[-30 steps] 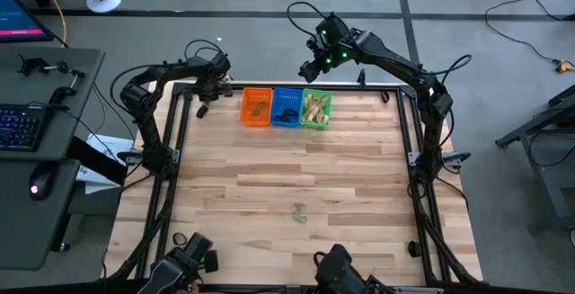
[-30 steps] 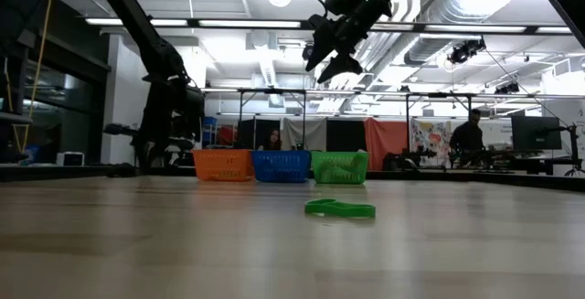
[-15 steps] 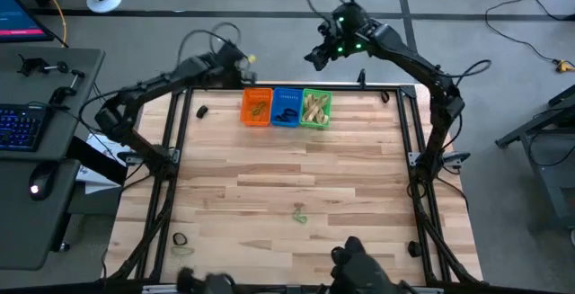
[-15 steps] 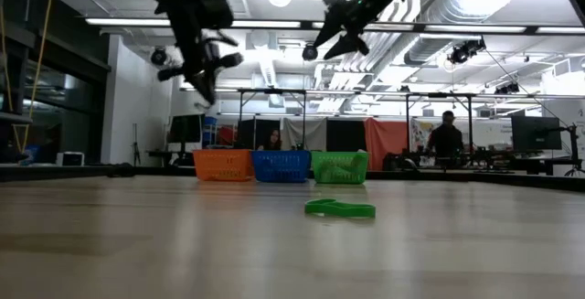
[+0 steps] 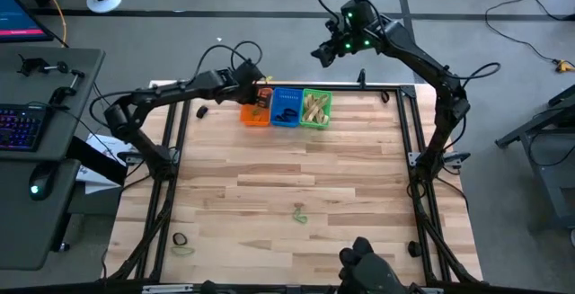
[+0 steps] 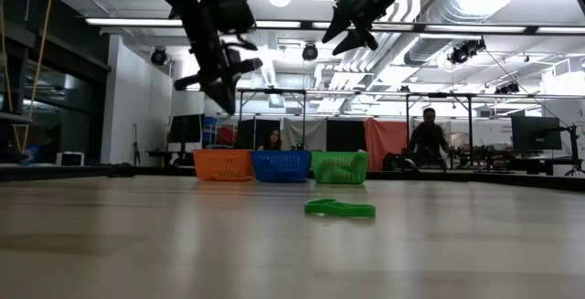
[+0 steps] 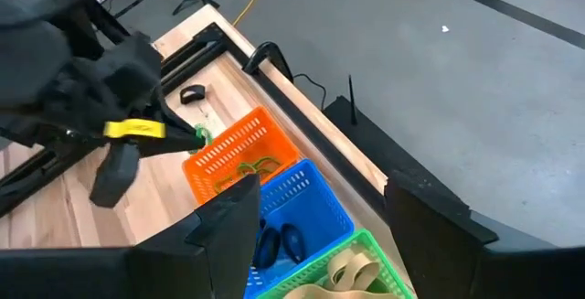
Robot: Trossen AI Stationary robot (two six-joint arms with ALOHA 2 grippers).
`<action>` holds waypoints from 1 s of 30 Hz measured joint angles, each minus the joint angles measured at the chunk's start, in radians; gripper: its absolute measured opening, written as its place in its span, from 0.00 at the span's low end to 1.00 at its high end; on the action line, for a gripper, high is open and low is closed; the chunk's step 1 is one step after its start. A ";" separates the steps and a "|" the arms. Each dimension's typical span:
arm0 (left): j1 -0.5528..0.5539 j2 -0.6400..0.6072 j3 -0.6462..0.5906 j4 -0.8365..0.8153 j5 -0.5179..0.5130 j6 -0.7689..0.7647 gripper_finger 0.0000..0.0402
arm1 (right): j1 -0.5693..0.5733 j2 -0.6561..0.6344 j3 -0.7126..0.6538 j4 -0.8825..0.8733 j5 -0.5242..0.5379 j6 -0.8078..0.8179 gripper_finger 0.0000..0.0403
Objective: Sort rubber bands into baskets
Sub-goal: Put the green rubber band into the orange bin
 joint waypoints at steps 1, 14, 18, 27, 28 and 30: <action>0.005 0.010 0.000 -0.012 0.022 -0.006 0.06 | 0.000 0.000 0.000 -0.002 0.000 0.000 0.55; 0.039 0.037 0.000 0.035 0.107 0.084 0.44 | 0.034 0.000 0.000 -0.026 -0.001 0.024 0.55; 0.054 -0.007 0.000 -0.099 0.146 0.155 0.49 | 0.078 0.000 0.000 -0.077 -0.002 0.076 0.55; -0.193 -0.326 -0.138 0.107 0.276 0.263 0.49 | 0.382 0.000 -0.021 -0.348 0.009 0.173 0.55; -0.227 -0.374 -0.186 0.163 0.295 0.255 0.49 | 0.429 0.001 -0.031 -0.362 0.025 0.208 0.55; -0.290 -0.463 -0.293 0.275 0.314 0.214 0.49 | 0.530 0.002 -0.065 -0.366 0.077 0.291 0.55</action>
